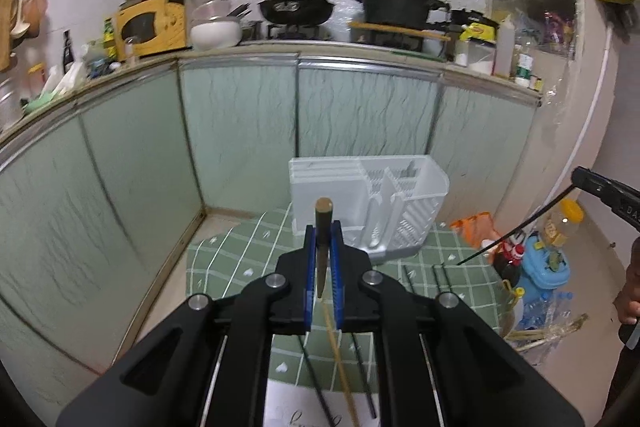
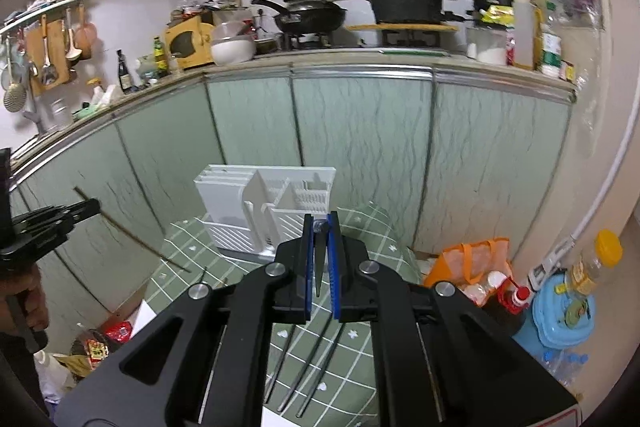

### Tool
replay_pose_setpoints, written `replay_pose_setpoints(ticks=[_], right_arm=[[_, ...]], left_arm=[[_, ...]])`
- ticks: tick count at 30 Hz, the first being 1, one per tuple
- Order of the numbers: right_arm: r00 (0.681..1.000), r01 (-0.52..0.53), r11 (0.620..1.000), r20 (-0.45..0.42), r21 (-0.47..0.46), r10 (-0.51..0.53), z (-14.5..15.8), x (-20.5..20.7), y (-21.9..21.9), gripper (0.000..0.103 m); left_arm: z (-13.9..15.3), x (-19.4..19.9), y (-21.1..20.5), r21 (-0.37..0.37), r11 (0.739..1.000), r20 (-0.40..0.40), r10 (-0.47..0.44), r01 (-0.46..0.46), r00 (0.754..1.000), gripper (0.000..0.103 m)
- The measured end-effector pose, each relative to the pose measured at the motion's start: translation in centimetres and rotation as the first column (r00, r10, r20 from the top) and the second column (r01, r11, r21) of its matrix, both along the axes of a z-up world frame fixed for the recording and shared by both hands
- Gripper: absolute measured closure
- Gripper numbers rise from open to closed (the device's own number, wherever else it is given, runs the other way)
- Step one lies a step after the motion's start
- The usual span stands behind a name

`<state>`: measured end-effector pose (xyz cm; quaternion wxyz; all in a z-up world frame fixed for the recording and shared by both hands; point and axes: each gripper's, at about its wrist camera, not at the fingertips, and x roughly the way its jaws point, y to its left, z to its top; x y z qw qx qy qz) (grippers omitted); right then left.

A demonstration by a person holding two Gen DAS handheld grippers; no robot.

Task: Organize utensils
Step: 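Drop the wooden chopstick into the holder with the left tool while the right tool drops its black one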

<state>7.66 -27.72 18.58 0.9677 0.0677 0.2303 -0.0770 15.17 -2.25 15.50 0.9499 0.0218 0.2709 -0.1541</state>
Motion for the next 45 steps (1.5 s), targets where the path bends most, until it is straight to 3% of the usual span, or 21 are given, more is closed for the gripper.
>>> replay_pose_setpoints(ticks=[16,22,27,34,45], right_arm=[[0.997,-0.055,0.998,0.047,-0.011,0.056,6.2,5.5,-1.0,0.097],[0.997,-0.059,0.998,0.05,-0.011,0.059,6.9,8.4,-2.3,0.097],[0.998,-0.062,0.998,0.025,0.001,0.062,5.6,10.6,-3.3,0.097],[0.996,-0.075,0.996,-0.036,0.048,0.077,1.0,13.8,-4.3,0.097],[0.99,-0.088,0.994,-0.105,0.065,0.095,-3.8,16.7,-4.5,0.097]], left_arm=[[5.8,5.5,-6.2,-0.077,0.983,0.034,-0.164,0.166,0.986,0.095],[6.9,8.1,-9.1,-0.081,0.975,0.047,-0.205,0.208,0.978,0.095],[5.4,10.4,-11.4,-0.07,0.969,0.025,-0.234,0.235,0.972,0.095],[1.1,12.8,-13.5,-0.028,0.97,-0.019,-0.242,0.241,0.97,0.095],[-3.6,15.3,-14.4,0.0,0.972,-0.088,-0.236,0.237,0.968,0.095]])
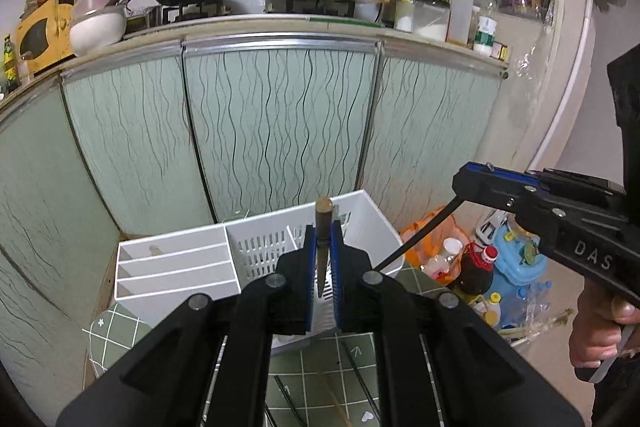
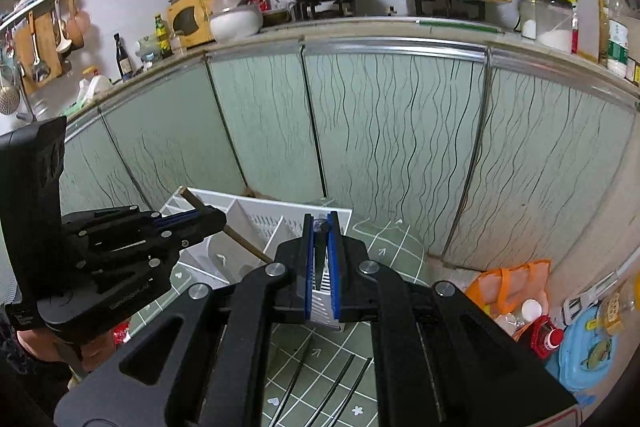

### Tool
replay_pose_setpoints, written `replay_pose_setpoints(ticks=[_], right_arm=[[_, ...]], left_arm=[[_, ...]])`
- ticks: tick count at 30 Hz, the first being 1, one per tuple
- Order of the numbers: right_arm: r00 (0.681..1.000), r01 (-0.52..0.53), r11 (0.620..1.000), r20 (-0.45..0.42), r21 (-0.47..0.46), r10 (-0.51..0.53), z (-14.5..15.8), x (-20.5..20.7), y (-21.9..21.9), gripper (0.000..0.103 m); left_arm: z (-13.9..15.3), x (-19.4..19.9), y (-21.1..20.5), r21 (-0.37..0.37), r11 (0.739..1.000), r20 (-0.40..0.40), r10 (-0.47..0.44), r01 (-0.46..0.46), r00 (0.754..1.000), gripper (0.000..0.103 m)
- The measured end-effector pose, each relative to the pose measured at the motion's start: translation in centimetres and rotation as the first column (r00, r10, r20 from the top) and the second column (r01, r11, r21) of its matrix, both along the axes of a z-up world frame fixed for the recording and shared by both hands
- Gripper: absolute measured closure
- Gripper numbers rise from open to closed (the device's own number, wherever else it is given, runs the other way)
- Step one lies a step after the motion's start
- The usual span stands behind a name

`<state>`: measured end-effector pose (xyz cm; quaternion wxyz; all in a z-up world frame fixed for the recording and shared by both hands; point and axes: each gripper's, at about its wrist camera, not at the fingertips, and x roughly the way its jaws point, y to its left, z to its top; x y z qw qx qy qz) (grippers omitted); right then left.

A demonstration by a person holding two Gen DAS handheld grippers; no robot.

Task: Organize utensils
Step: 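Drop the wooden chopstick into the holder with the left tool while the right tool drops its black one, then move both open tools back over the remaining chopsticks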

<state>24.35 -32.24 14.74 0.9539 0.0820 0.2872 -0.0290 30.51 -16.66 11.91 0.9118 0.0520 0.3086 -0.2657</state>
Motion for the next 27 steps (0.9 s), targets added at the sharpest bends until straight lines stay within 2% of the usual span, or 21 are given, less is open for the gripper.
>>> replay_pose_setpoints(ticks=[3,4,5,6,7,8,11,14,15,21,27], right_arm=[[1.0,-0.003,1.0,-0.019,-0.01,0.003,-0.5,0.2,0.1,0.096],[0.999,-0.007,1.0,-0.032,-0.01,0.007,-0.6,0.2,0.1,0.088],[0.999,-0.011,1.0,-0.033,-0.008,0.01,-0.5,0.1,0.1,0.079],[1.0,-0.012,1.0,-0.025,-0.011,0.012,-0.4,-0.2,0.1,0.058],[1.0,-0.008,1.0,-0.012,-0.015,0.008,-0.2,-0.5,0.1,0.047],[1.0,-0.003,1.0,-0.002,-0.016,0.003,0.1,-0.9,-0.1,0.044],[1.0,0.008,1.0,0.015,-0.009,-0.008,0.7,-2.1,-0.6,0.029],[0.999,0.015,1.0,0.039,-0.005,-0.015,1.3,-3.4,-0.8,0.019],[0.999,0.019,1.0,0.044,-0.009,-0.018,1.5,-3.8,-0.8,0.008],[0.999,0.009,0.998,0.046,-0.066,-0.006,1.6,-6.1,0.3,0.007],[0.999,0.019,0.995,0.048,-0.101,-0.014,0.5,-8.8,1.3,0.007]], left_arm=[[-0.3,-0.1,0.1,-0.006,1.0,0.003,0.003,-0.003,1.0,0.093],[-0.3,-0.3,0.3,-0.008,1.0,0.015,0.005,-0.005,1.0,0.089],[-0.2,-0.5,0.4,-0.004,1.0,0.022,0.007,-0.007,1.0,0.069],[0.1,-0.9,0.6,0.001,1.0,0.048,0.018,-0.018,0.999,0.031],[0.4,-1.2,0.8,-0.001,1.0,0.069,0.028,-0.028,0.997,0.018],[0.8,-1.6,1.2,-0.01,0.999,0.106,0.051,-0.051,0.993,0.013],[2.0,-2.6,2.3,-0.033,0.998,0.114,0.058,-0.054,0.992,0.009],[3.0,-3.5,3.2,-0.01,0.997,0.148,0.079,-0.079,0.986,0.007],[3.3,-3.9,3.4,-0.001,0.997,0.159,0.081,-0.082,0.984,0.004],[4.2,-5.9,5.2,0.014,0.993,0.179,0.116,-0.12,0.977,0.004],[3.8,-8.7,7.1,0.012,0.989,0.202,0.141,-0.147,0.969,0.004]])
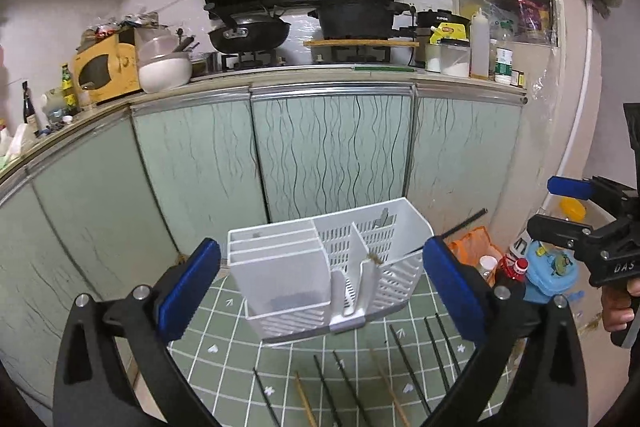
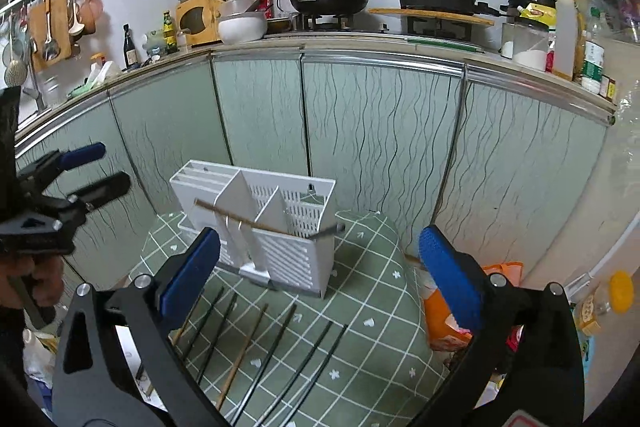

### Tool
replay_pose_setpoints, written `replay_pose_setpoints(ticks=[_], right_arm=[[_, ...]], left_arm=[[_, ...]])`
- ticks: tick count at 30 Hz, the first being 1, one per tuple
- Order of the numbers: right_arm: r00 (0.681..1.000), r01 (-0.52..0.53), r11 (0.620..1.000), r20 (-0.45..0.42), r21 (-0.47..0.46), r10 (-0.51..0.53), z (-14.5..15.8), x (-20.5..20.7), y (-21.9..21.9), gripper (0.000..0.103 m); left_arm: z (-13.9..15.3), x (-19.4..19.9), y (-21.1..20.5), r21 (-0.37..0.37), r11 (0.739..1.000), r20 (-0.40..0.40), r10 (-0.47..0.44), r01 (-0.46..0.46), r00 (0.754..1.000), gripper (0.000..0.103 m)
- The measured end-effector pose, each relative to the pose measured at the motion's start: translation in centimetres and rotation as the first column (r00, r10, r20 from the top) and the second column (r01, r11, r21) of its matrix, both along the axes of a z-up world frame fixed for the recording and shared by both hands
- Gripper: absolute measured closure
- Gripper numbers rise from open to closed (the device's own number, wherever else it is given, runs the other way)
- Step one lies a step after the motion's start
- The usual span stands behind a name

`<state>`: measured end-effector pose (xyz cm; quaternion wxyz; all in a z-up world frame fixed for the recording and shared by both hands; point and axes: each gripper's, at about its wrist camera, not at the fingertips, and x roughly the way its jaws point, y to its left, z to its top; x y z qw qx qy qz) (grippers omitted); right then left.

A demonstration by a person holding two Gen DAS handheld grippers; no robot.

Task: Organize utensils
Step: 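Move both open tools back over the remaining chopsticks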

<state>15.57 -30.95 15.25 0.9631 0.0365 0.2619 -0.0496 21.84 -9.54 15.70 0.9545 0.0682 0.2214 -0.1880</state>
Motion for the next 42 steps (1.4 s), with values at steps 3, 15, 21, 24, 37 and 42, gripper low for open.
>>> replay_pose_setpoints(ticks=[3,15,21,24,37,42], right_arm=[[1.0,0.004,1.0,-0.004,-0.022,-0.004,-1.0,-1.3,0.7,0.007],[1.0,0.014,0.996,-0.021,-0.083,-0.016,-5.4,-5.4,3.5,0.007],[0.998,0.039,0.996,-0.035,-0.084,-0.042,-7.9,-7.1,4.2,0.007],[0.997,0.058,0.994,-0.053,-0.089,-0.063,-9.0,-7.6,4.2,0.007],[0.99,0.109,0.989,-0.077,-0.103,-0.117,-13.5,-10.0,5.0,0.007],[0.989,0.109,0.989,-0.092,-0.095,-0.118,-15.4,-10.4,5.4,0.007]], left_arm=[[-0.8,-1.3,1.0,0.023,1.0,0.003,0.01,-0.01,1.0,0.004],[-5.0,-5.1,5.8,0.035,0.995,-0.017,0.097,-0.096,0.995,0.004],[-7.2,-6.5,7.7,0.042,0.99,-0.034,0.138,-0.137,0.99,0.004],[-8.4,-7.1,8.3,0.036,0.989,-0.046,0.148,-0.147,0.988,0.004],[-14.1,-10.1,10.0,0.042,0.979,-0.081,0.203,-0.2,0.976,0.004],[-16.4,-11.0,9.8,0.085,0.975,-0.079,0.211,-0.204,0.974,0.004]])
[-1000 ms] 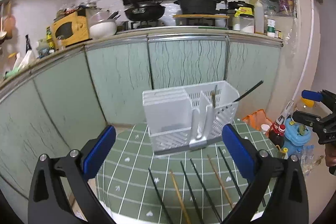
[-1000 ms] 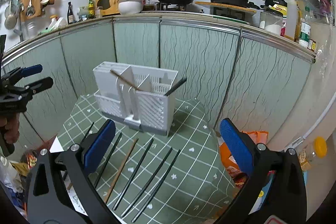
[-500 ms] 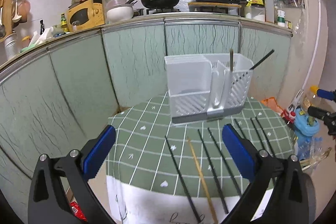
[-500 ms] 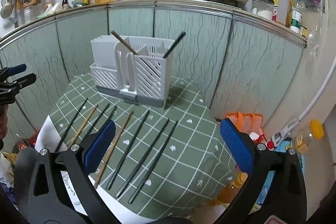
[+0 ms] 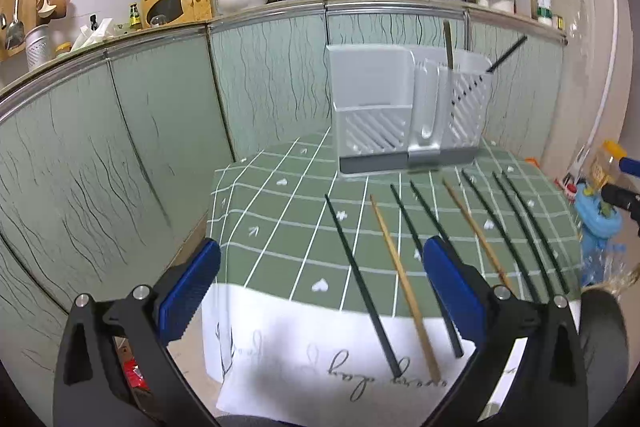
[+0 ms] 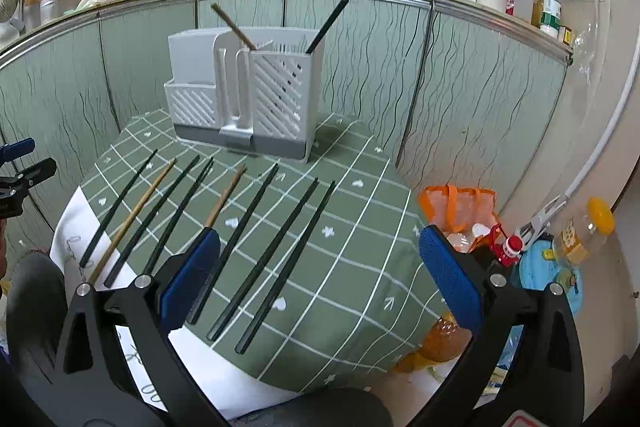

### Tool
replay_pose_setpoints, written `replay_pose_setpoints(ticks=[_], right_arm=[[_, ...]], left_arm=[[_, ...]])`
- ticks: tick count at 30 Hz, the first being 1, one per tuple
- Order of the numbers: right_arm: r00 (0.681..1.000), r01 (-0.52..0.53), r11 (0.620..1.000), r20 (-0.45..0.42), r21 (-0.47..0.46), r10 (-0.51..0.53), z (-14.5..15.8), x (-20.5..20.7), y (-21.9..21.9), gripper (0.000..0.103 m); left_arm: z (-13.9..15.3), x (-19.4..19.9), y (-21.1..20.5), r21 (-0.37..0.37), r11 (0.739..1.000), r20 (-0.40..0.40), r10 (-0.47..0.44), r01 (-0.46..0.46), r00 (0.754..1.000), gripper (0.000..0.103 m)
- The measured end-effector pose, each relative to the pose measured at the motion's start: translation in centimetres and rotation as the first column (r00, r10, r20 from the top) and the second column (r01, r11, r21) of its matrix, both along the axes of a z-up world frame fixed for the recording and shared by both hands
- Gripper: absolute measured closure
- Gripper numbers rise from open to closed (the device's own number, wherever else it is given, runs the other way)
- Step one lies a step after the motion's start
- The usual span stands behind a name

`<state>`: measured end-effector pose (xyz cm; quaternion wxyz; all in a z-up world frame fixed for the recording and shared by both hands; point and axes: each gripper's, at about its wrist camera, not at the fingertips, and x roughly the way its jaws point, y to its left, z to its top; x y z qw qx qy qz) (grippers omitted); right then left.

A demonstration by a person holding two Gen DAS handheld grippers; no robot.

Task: Organize utensils
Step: 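Move both open tools back over the remaining chopsticks, then grasp a black chopstick with the left tool while the right tool grasps another black chopstick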

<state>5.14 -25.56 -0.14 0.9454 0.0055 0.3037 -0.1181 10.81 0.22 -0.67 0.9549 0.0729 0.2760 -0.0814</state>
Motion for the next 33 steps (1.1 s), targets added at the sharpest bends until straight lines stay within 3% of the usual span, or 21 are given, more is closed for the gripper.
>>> replay_pose_setpoints(ticks=[15,16,18,25,27,33], right_arm=[[1.0,0.023,0.998,-0.021,0.056,-0.022,-3.1,-1.0,-0.2,0.007],[1.0,0.024,0.998,-0.021,0.059,-0.023,-3.2,-1.1,-0.2,0.007],[0.999,0.029,0.997,-0.022,0.065,-0.027,-3.4,-1.2,-0.3,0.007],[0.999,0.036,0.997,-0.033,0.071,-0.034,-4.4,-1.4,-0.3,0.007],[0.999,0.033,0.997,-0.034,0.072,-0.03,-4.7,-1.4,-0.1,0.007],[0.999,0.028,0.997,-0.042,0.077,-0.025,-5.2,-1.2,0.1,0.007]], left_arm=[[-5.3,-1.8,-0.9,0.001,1.0,-0.056,-0.009,0.009,0.998,0.004],[-5.6,-1.8,-1.0,0.003,1.0,-0.06,-0.008,0.008,0.998,0.007],[-6.3,-1.7,-1.1,0.007,1.0,-0.081,-0.008,0.009,0.997,0.022],[-7.9,-1.2,-1.6,-0.001,1.0,-0.148,-0.02,0.02,0.989,0.048],[-8.2,-1.0,-1.9,0.008,1.0,-0.165,-0.022,0.023,0.986,0.059],[-8.9,-0.5,-2.9,0.026,0.999,-0.2,-0.035,0.041,0.979,0.066]])
